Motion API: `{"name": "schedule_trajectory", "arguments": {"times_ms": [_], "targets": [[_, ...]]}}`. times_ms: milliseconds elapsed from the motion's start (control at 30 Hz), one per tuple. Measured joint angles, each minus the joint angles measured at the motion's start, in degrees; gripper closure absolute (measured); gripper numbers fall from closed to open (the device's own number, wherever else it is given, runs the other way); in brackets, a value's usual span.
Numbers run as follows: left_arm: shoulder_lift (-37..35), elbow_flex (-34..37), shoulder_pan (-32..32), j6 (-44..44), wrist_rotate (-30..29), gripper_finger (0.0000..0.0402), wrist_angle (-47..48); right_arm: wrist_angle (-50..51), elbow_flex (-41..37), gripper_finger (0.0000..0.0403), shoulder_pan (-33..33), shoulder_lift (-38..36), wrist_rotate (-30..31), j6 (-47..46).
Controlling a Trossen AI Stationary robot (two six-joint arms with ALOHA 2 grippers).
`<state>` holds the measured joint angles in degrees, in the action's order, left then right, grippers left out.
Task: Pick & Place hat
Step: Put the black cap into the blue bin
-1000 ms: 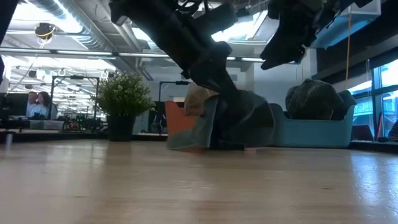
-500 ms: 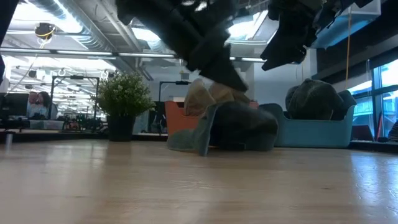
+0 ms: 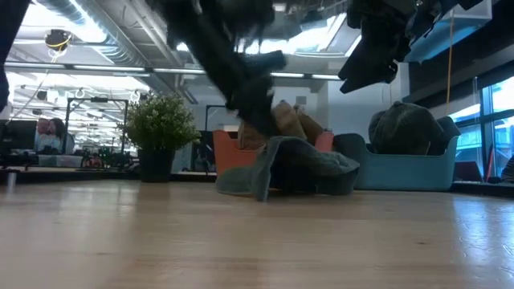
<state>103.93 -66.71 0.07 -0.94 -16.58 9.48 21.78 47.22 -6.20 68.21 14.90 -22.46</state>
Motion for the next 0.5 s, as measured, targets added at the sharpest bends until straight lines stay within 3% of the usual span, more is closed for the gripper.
{"name": "schedule_trajectory", "arguments": {"times_ms": [267,500], "targets": [[1.13,6.25,5.82,-13.98,2.29,0.0263,0.34,-1.87,-0.04,0.0174,-0.01,3.56,0.04,-0.06],[1.13,7.12,2.82,-28.13,-0.19,0.0263,0.85,-19.81,-5.83,0.0174,-0.09,11.58,0.44,-0.4]]}}
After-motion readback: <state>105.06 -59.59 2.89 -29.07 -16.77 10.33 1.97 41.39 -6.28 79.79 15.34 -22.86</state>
